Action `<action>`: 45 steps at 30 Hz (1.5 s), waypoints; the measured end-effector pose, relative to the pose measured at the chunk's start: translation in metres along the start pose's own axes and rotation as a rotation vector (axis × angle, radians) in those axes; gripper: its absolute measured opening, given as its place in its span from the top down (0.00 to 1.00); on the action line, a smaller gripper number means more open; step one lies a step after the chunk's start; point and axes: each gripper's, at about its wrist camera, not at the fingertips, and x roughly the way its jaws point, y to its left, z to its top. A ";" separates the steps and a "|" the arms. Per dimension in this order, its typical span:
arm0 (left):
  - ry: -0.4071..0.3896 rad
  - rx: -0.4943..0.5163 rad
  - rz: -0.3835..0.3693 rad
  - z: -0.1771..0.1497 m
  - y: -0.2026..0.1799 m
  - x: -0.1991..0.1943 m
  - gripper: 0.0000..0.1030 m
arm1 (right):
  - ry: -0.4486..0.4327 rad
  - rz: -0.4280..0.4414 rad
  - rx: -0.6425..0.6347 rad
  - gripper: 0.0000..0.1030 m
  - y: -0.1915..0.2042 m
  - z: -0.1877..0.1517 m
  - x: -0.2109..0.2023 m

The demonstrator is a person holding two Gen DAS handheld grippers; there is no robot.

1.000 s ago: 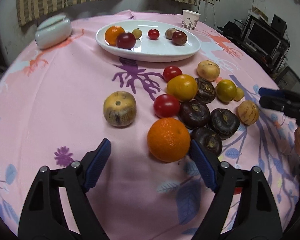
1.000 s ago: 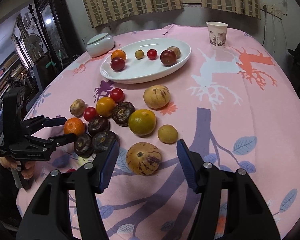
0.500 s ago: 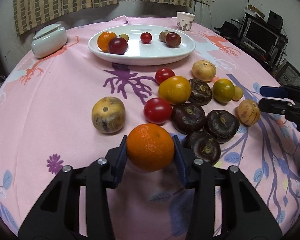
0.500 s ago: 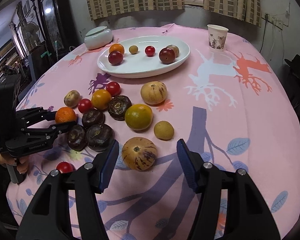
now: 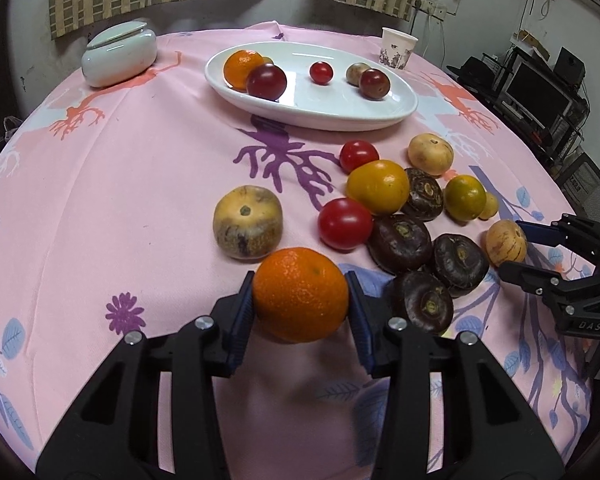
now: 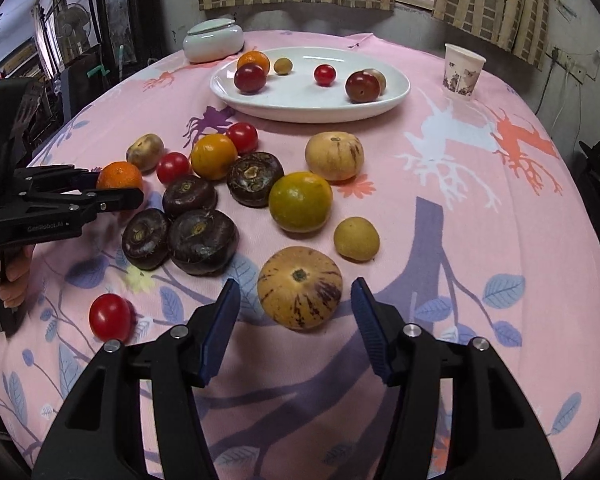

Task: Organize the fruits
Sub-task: 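Grasp an orange with the left gripper while the right gripper grasps a striped fruit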

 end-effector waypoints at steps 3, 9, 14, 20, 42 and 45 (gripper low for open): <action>0.001 0.007 -0.007 -0.001 -0.001 0.000 0.57 | 0.014 -0.031 0.011 0.58 0.001 0.000 0.010; 0.005 -0.003 -0.009 -0.001 0.001 0.000 0.57 | 0.005 -0.041 0.046 0.59 -0.002 0.002 0.009; -0.002 -0.011 -0.001 -0.001 0.003 -0.001 0.57 | -0.022 -0.016 0.040 0.59 -0.002 0.003 0.002; -0.010 -0.028 0.013 0.001 0.007 0.000 0.57 | -0.055 0.017 0.041 0.59 -0.005 0.005 -0.009; -0.011 -0.031 -0.035 0.003 0.006 -0.005 0.57 | -0.110 -0.018 0.050 0.59 -0.011 0.007 -0.020; -0.014 -0.033 -0.032 0.003 0.006 -0.006 0.57 | -0.108 -0.021 0.050 0.59 -0.012 0.006 -0.020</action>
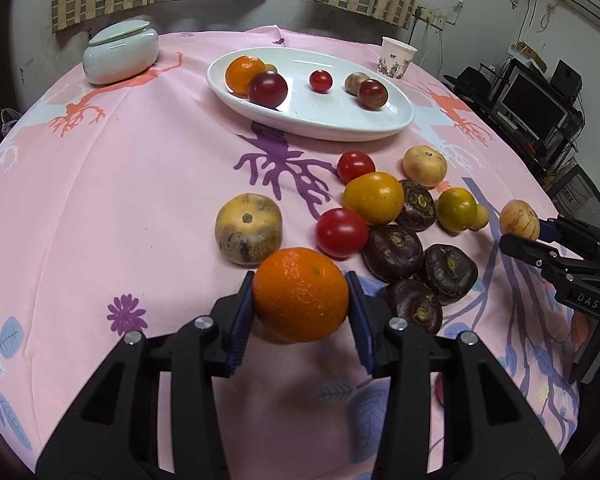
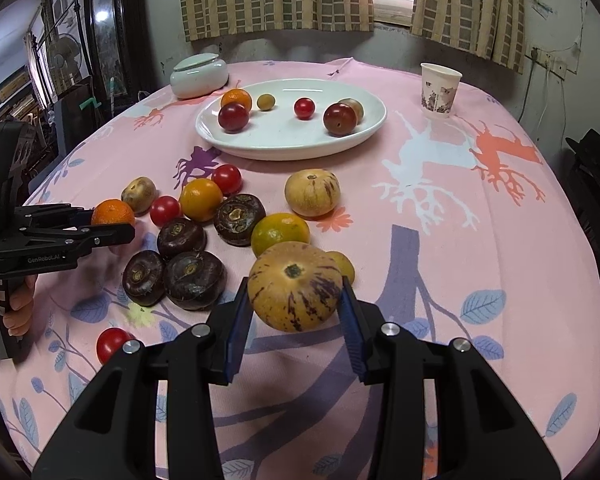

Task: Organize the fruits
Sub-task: 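Grasp an orange with the left gripper while the right gripper grasps a striped fruit, then carry the orange and striped fruit to the white plate and release them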

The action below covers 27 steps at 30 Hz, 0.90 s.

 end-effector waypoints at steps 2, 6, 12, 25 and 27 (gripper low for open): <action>-0.006 0.004 0.005 0.000 -0.002 -0.002 0.57 | -0.007 -0.009 -0.008 0.59 0.001 0.000 -0.001; -0.054 0.024 0.013 0.000 -0.006 -0.012 0.57 | -0.044 0.004 -0.006 0.59 0.004 0.001 -0.009; -0.066 -0.016 -0.030 0.007 -0.008 -0.034 0.57 | -0.085 0.002 0.036 0.59 0.006 0.009 -0.024; -0.090 0.051 0.008 0.077 -0.017 -0.045 0.57 | -0.117 -0.023 -0.059 0.59 0.013 0.083 -0.030; -0.086 0.040 -0.014 0.091 -0.018 -0.034 0.57 | -0.115 -0.018 -0.052 0.59 0.011 0.099 -0.016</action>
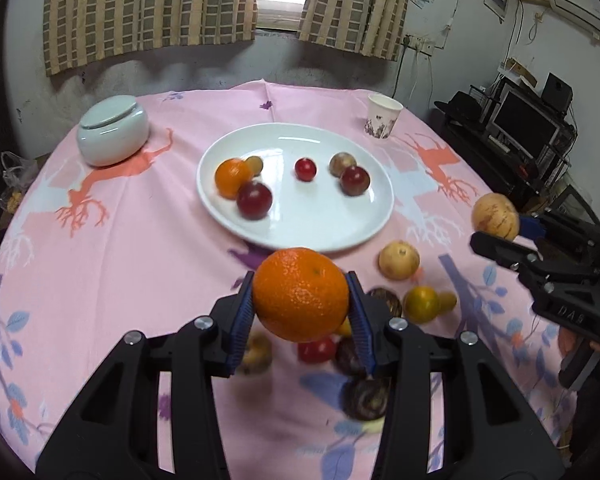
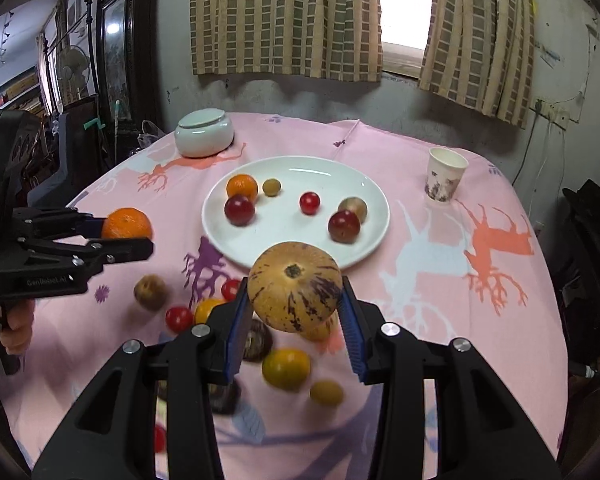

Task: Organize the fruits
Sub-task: 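Carry the orange and striped fruit to the white plate and release them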

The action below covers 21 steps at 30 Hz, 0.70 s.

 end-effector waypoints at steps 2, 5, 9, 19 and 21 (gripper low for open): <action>0.008 0.000 -0.005 0.014 -0.001 0.019 0.57 | 0.017 -0.004 0.007 0.59 -0.002 0.009 0.017; 0.016 -0.010 0.034 0.028 0.000 0.046 0.57 | 0.063 -0.021 0.009 0.59 -0.006 0.020 0.051; 0.034 -0.040 0.053 0.036 0.004 0.076 0.57 | 0.111 -0.034 0.053 0.59 -0.018 0.029 0.091; 0.116 -0.101 0.071 0.041 0.018 0.131 0.57 | 0.200 -0.041 0.072 0.58 -0.023 0.025 0.142; 0.115 -0.094 0.085 0.041 0.016 0.133 0.56 | 0.213 -0.054 0.047 0.58 -0.019 0.025 0.147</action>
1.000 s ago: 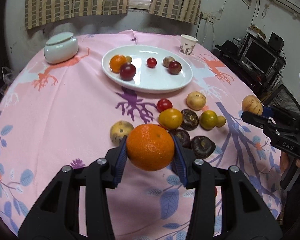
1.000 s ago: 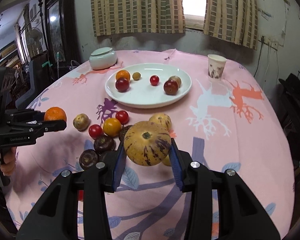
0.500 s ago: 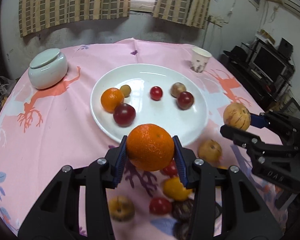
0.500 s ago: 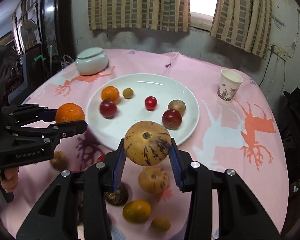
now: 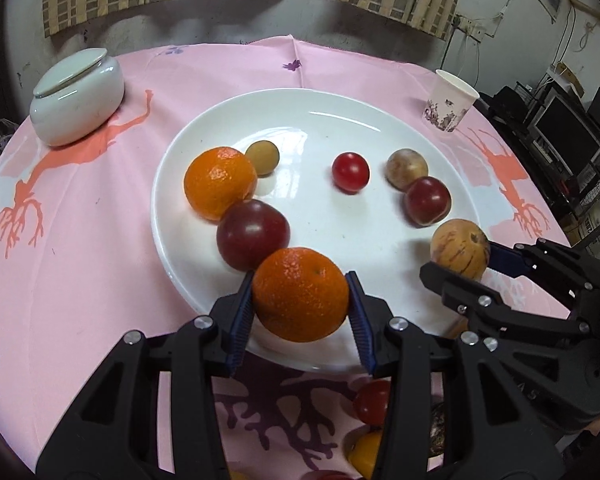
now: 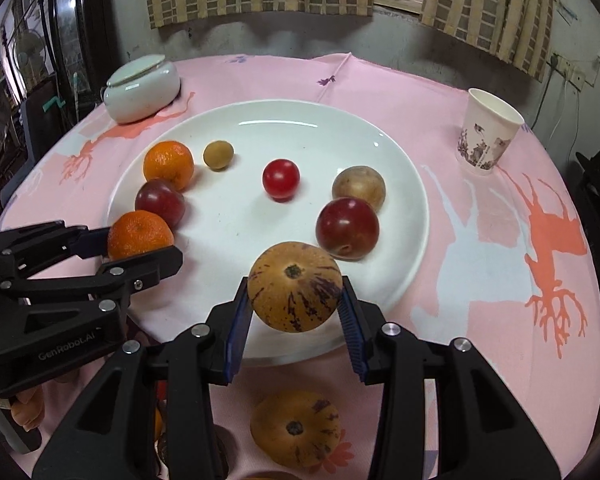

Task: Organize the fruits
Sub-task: 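Carry the orange and striped fruit to the white plate and release them, then move both grippers back to the fruit cluster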

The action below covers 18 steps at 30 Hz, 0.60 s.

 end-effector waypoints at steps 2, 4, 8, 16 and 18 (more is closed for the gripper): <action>-0.010 -0.003 0.017 0.001 -0.001 -0.002 0.44 | 0.007 -0.027 -0.014 0.55 0.001 0.001 0.004; -0.051 -0.026 0.065 0.003 0.002 -0.012 0.30 | -0.004 -0.065 -0.021 0.44 0.001 0.002 0.003; -0.115 -0.076 0.065 0.003 0.011 -0.041 0.22 | -0.078 -0.063 -0.019 0.39 -0.003 -0.004 -0.020; -0.221 -0.049 0.052 -0.037 0.027 -0.108 0.12 | -0.176 0.074 0.156 0.31 -0.031 -0.047 -0.097; -0.237 -0.056 0.046 -0.049 0.032 -0.119 0.10 | -0.192 0.096 0.209 0.16 -0.037 -0.065 -0.116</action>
